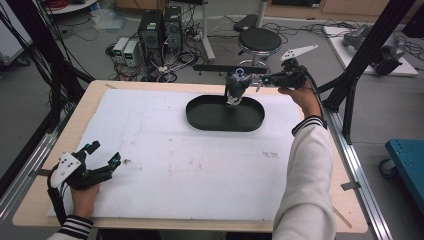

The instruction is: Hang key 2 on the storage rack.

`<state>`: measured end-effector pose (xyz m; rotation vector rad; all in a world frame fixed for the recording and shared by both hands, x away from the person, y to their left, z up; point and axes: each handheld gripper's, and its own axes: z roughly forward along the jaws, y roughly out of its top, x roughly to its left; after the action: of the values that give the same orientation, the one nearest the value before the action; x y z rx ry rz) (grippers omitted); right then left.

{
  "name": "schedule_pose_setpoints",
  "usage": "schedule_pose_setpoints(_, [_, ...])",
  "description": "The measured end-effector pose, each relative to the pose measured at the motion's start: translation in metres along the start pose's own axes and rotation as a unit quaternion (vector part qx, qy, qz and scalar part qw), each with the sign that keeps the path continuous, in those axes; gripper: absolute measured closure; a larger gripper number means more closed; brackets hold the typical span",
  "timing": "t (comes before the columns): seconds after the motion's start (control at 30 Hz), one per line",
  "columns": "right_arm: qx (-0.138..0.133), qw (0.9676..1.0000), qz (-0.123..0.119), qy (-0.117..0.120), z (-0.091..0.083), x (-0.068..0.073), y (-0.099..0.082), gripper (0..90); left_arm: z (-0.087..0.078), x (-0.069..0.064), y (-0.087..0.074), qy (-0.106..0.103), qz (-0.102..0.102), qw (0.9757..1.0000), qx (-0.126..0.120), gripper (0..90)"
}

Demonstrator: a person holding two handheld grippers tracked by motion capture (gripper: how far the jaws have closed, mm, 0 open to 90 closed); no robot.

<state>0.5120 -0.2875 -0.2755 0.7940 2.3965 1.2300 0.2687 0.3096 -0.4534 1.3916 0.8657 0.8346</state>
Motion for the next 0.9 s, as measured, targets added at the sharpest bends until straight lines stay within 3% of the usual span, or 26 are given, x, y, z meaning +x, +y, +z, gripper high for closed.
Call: schedule_pose_setpoints(0.9, [-0.009,0.9994,0.021,-0.025,0.009,-0.014,-0.008,88.4,0.000,0.000,0.000,0.000,0.001,1.0000,0.001,13.9])
